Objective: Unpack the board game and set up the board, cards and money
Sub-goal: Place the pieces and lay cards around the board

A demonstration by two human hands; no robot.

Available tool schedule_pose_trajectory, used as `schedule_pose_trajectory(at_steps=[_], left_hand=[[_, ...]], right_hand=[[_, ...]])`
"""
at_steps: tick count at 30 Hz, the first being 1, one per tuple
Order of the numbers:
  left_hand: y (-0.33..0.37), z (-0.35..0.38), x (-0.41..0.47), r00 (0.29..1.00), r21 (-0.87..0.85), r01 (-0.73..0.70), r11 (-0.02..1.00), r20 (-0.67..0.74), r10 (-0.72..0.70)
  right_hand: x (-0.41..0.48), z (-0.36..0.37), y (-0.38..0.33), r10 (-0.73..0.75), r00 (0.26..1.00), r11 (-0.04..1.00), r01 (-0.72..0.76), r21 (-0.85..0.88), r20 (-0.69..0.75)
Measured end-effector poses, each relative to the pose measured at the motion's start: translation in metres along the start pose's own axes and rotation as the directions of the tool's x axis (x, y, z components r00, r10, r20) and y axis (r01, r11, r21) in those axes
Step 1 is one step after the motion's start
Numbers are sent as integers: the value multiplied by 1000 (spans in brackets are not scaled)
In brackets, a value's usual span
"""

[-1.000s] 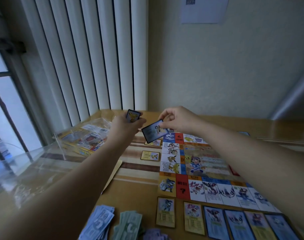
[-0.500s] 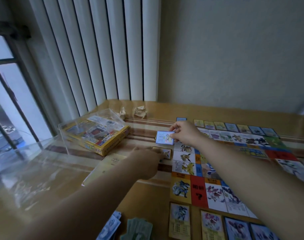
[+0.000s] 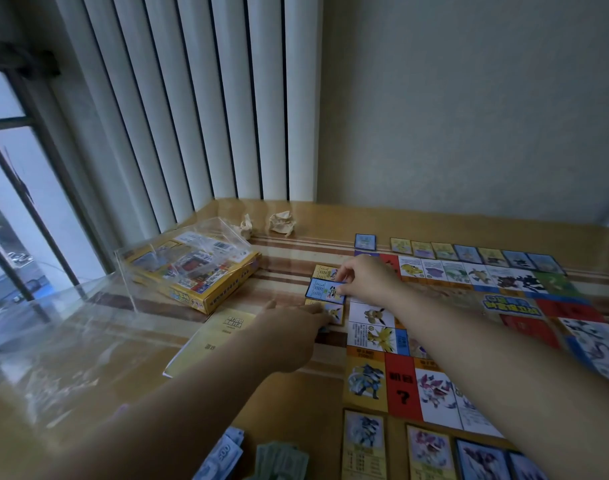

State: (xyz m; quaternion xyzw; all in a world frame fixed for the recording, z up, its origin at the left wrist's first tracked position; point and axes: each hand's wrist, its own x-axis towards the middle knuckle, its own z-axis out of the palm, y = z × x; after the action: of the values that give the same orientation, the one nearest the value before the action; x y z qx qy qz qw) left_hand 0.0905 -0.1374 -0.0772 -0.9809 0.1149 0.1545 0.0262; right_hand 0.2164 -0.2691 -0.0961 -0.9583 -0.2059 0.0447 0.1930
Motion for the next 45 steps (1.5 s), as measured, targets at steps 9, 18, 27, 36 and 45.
schedule_pose_trajectory(at_steps=[9, 18, 27, 36, 45], left_hand=[[2, -1, -8, 1000, -21, 2, 1000, -4, -2], [-1, 3, -6, 1000, -26, -10, 1000, -12, 9], [1, 1, -5, 1000, -9, 6, 1000, -12, -6], [1, 1, -7, 999, -9, 15, 1000, -40, -15], [1, -23, -40, 997, -995, -67, 79, -70, -35]], right_hand=[[1, -1, -2, -18, 1000, 993, 18, -119, 2], [-10, -11, -2, -196, 975, 918, 219, -332, 101], [-32, -14, -4, -174, 941, 829, 299, -472, 291], [-43, -17, -9, -145, 946, 842, 271, -467, 288], [-87, -79, -35, -225, 974, 944, 209, 256, 32]])
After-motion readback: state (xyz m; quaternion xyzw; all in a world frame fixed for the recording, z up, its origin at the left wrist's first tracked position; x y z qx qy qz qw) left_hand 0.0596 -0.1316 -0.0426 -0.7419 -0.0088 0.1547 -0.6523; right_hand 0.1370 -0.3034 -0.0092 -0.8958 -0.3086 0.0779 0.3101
